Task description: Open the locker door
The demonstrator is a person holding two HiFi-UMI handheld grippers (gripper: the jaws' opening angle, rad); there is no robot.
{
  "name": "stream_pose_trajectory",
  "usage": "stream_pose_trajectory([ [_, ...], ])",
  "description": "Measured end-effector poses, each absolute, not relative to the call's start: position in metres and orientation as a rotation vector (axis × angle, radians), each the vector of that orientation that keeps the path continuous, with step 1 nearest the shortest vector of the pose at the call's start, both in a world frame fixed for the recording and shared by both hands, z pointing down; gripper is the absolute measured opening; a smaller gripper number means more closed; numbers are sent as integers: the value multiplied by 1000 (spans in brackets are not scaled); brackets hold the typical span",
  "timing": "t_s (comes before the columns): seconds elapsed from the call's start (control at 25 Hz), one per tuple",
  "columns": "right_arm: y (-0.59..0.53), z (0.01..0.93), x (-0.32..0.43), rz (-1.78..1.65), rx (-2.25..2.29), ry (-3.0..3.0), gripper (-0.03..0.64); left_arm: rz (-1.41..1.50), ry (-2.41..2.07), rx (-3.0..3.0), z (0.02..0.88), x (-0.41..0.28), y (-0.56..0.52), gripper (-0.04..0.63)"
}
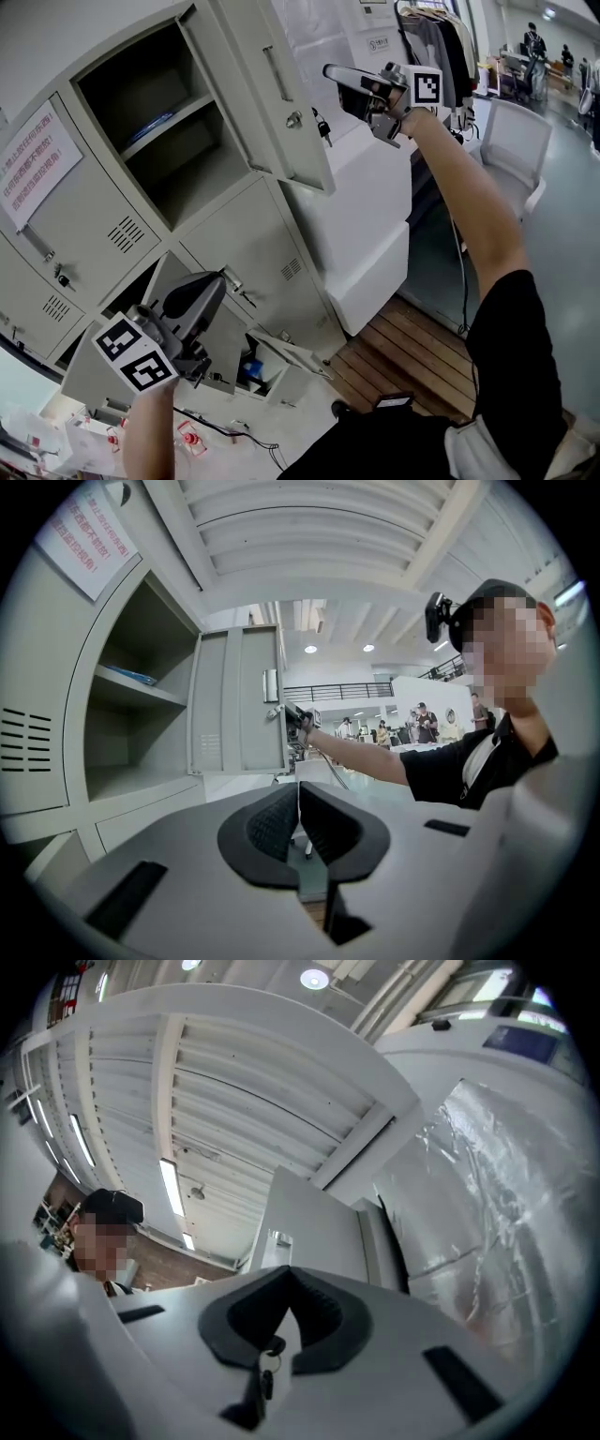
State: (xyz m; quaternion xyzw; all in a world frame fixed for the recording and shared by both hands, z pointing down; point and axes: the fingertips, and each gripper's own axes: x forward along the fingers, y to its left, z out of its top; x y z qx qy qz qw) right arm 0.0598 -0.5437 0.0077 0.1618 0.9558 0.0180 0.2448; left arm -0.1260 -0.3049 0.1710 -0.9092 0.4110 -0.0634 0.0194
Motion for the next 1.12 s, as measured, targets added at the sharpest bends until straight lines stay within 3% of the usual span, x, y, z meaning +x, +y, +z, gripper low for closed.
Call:
stream_pose_trajectory([
  [0.56, -471, 23, 74, 562, -354, 2692, 11, -46, 1357, -2737, 173, -140, -314, 17],
  [1.12, -319, 126, 31, 738, -223, 2664, 10, -116, 1431, -2421, 209, -123, -283, 17],
])
